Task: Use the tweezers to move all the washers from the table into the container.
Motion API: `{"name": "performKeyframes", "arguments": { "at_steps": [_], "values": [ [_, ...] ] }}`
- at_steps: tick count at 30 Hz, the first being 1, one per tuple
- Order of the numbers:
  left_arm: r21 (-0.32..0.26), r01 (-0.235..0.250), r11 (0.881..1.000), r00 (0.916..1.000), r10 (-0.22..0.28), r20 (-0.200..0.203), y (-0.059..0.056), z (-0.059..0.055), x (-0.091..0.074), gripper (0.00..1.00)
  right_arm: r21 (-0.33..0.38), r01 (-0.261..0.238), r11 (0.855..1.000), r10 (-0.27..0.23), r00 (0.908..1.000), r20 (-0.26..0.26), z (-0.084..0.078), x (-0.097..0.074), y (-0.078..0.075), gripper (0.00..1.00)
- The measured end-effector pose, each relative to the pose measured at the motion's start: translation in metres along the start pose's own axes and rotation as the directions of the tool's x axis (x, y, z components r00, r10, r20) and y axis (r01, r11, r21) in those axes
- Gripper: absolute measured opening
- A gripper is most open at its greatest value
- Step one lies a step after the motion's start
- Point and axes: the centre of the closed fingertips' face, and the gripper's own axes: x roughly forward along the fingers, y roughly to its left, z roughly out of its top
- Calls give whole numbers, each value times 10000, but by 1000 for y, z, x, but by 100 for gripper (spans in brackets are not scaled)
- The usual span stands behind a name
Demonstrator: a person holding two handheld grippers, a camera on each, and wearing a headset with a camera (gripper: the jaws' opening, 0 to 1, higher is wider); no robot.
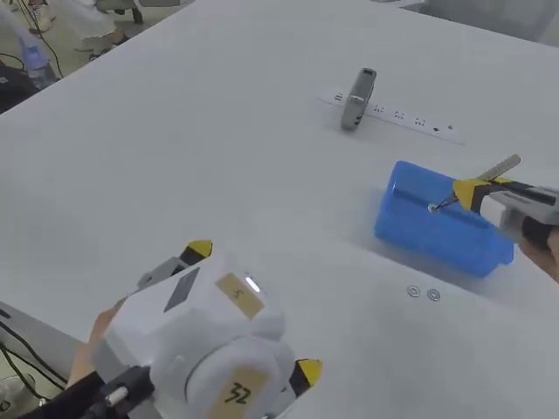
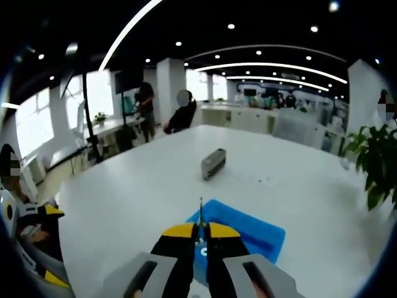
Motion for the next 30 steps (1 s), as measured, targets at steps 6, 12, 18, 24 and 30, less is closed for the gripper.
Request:
{"name": "performKeyframes", "arguments": {
  "at_steps": [6, 12, 18, 24, 30],
  "values": [
    [23, 12, 10000, 10000, -12, -42, 0, -1, 0, 96, -34, 256, 9997, -256, 9997, -30, -1, 10, -10, 2],
    [-21, 38, 10000, 10000, -38, -15, 0, 0, 0, 96, -170, 431, 9989, -436, 9986, -304, -11, 22, -15, 2],
    [-74, 12, 10000, 10000, -12, -10, 0, 0, 0, 96, -259, 431, 9987, -448, 9967, -670, -23, 34, -15, 2],
    [-69, -34, 10000, 10000, 34, -18, 1, 0, 0, 96, -309, 509, 9982, -541, 9921, -1128, -44, 41, -17, 2],
    [-118, -52, 9999, 10000, 51, -51, 1, -1, 0, 96, -381, 691, 9969, -739, 9868, -1441, -57, 42, -24, 2]
  ]
}}
